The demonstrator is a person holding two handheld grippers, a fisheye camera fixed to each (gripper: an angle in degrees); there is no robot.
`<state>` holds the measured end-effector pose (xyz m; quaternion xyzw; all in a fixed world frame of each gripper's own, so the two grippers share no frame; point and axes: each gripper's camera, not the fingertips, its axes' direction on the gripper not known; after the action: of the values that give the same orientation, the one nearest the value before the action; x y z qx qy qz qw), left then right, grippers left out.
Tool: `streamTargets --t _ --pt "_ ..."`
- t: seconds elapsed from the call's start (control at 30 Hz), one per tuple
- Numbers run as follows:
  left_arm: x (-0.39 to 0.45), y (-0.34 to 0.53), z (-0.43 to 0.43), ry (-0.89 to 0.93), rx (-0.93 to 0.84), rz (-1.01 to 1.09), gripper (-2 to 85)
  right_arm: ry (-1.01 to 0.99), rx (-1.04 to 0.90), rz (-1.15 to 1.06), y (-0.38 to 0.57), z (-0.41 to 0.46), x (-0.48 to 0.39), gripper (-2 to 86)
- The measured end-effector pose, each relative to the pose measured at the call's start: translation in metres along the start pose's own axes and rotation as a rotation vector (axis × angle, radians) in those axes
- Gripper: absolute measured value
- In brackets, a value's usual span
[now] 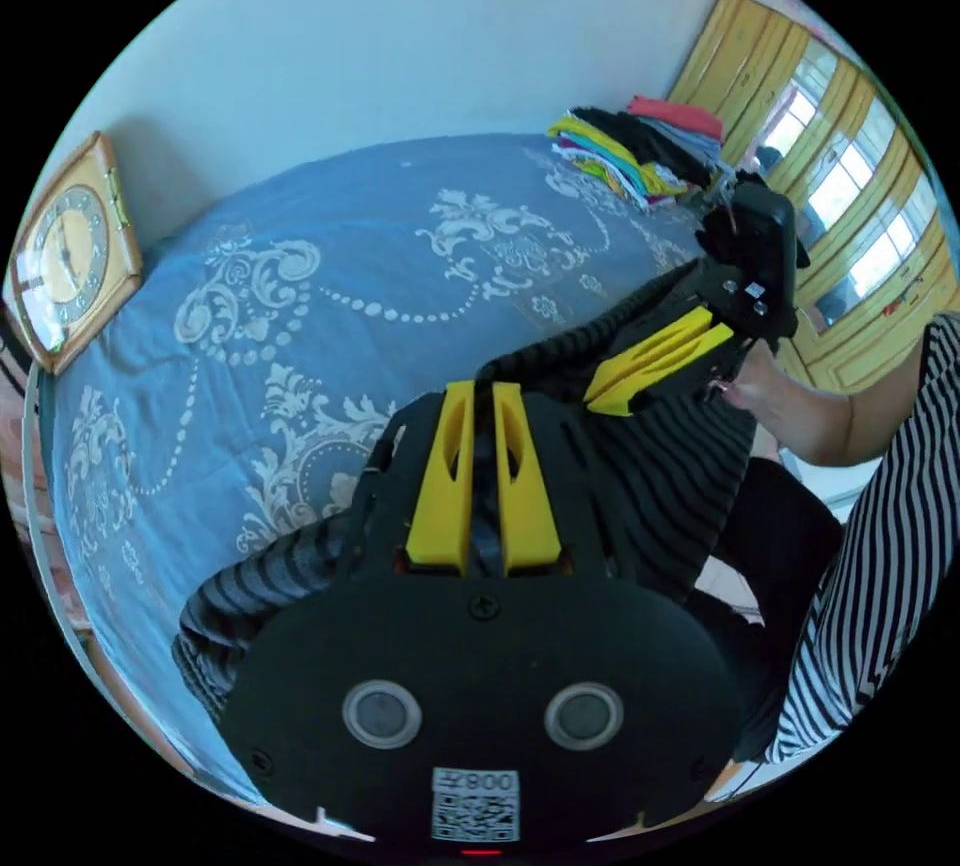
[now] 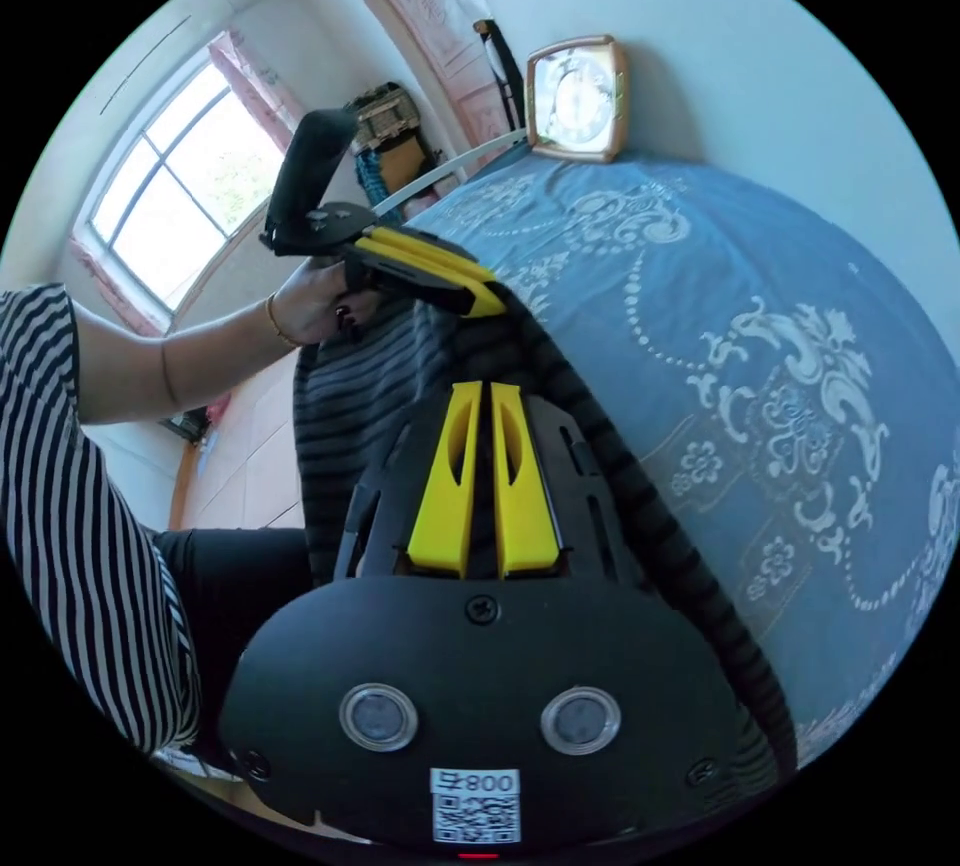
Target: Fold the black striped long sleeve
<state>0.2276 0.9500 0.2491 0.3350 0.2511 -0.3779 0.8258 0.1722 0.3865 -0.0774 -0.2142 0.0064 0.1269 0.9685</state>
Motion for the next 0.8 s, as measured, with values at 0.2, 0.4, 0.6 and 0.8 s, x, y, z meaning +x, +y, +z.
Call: streamTargets --t 0.2,0.4,0.6,0.8 --pt "-0.025 -0.018 0.042 0.065 -0.063 -0.199 4.0 0.179 0.106 0.113 0.028 -0.037 0.019 0.5" --pt "0.010 -0.002 0.021 -0.019 0.083 -0.186 4.2 0.134 0.099 0.162 0.091 -0.044 0.014 0.3" --pt "0.066 0.008 0.024 -0.049 0.159 -0.045 1.3 0.166 0.041 0.203 0.117 -0.018 0.022 0.2" --pt "0.073 -0.003 0.096 -0.135 -0.097 -0.052 0.3 0.129 -0.049 0.296 0.140 0.008 0.039 0.2"
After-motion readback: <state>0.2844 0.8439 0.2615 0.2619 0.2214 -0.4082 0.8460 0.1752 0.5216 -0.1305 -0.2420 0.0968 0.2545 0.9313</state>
